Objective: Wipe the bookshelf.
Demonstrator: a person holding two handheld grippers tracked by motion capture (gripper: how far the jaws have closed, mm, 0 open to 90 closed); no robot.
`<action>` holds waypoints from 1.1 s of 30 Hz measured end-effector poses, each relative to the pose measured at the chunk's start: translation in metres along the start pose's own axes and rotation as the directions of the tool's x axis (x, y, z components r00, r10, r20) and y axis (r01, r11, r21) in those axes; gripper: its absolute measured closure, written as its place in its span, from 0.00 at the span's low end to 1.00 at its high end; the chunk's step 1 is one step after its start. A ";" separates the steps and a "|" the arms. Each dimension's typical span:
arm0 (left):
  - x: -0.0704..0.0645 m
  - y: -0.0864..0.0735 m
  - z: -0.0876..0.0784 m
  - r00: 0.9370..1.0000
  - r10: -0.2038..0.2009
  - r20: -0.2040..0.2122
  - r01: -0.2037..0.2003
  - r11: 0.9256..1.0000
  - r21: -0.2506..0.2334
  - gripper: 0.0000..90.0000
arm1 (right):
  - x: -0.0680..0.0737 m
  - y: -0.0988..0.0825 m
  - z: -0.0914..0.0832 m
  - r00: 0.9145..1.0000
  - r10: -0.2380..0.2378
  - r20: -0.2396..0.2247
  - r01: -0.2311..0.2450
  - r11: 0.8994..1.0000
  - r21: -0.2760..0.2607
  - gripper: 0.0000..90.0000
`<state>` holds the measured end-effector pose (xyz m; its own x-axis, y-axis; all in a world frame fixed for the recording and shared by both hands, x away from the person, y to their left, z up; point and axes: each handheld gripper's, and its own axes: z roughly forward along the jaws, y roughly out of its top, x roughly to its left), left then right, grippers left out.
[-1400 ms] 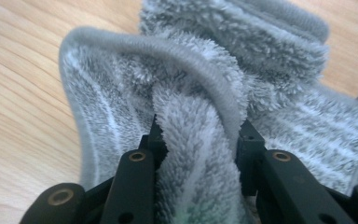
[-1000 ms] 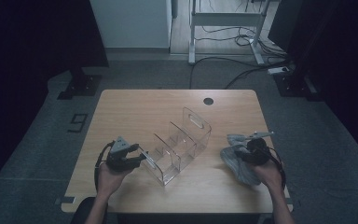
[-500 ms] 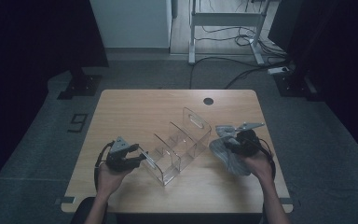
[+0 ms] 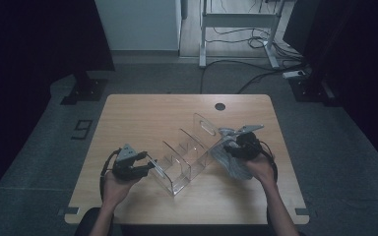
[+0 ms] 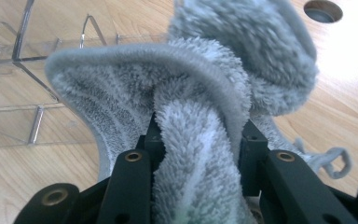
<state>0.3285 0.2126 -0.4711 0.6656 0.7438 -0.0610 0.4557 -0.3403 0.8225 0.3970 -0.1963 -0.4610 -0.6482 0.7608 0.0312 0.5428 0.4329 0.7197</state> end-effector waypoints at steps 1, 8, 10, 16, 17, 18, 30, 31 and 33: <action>0.000 0.000 0.000 1.000 0.000 0.001 0.000 1.000 0.001 0.50 | 0.001 0.001 0.001 1.000 -0.008 -0.003 0.008 1.000 0.002 0.71; -0.001 0.001 0.001 1.000 0.002 -0.002 -0.002 1.000 0.000 0.50 | 0.012 0.004 0.005 0.998 -0.057 -0.021 0.057 0.998 0.000 0.72; -0.001 0.001 0.001 1.000 0.002 -0.001 -0.002 1.000 0.000 0.50 | 0.015 0.004 0.006 0.997 -0.067 -0.027 0.067 0.998 0.004 0.73; -0.003 0.001 0.001 1.000 0.001 -0.003 -0.001 1.000 0.000 0.50 | 0.028 0.006 0.007 0.993 -0.108 -0.047 0.108 0.994 0.011 0.73; -0.003 0.001 0.001 1.000 0.002 -0.003 -0.002 1.000 0.001 0.50 | 0.030 0.006 0.008 0.992 -0.113 -0.048 0.114 0.993 0.014 0.73; -0.003 0.001 0.001 1.000 0.001 -0.003 -0.001 1.000 0.001 0.50 | 0.031 0.006 0.008 0.992 -0.117 -0.049 0.118 0.993 0.017 0.73; -0.003 0.001 0.003 1.000 -0.005 -0.004 0.005 1.000 -0.001 0.50 | 0.051 0.010 0.009 0.982 -0.167 -0.084 0.169 0.985 0.022 0.72; -0.003 0.001 0.003 1.000 -0.006 -0.005 0.006 1.000 -0.002 0.50 | 0.053 0.010 0.009 0.982 -0.167 -0.087 0.169 0.985 0.022 0.72; -0.004 0.001 0.003 1.000 -0.005 -0.007 0.005 1.000 -0.001 0.50 | 0.056 0.010 0.010 0.981 -0.170 -0.095 0.173 0.985 0.024 0.72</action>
<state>0.3286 0.2077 -0.4719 0.6590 0.7496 -0.0611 0.4583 -0.3358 0.8229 0.3715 -0.1449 -0.4588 -0.7786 0.6269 -0.0260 0.4352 0.5695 0.6973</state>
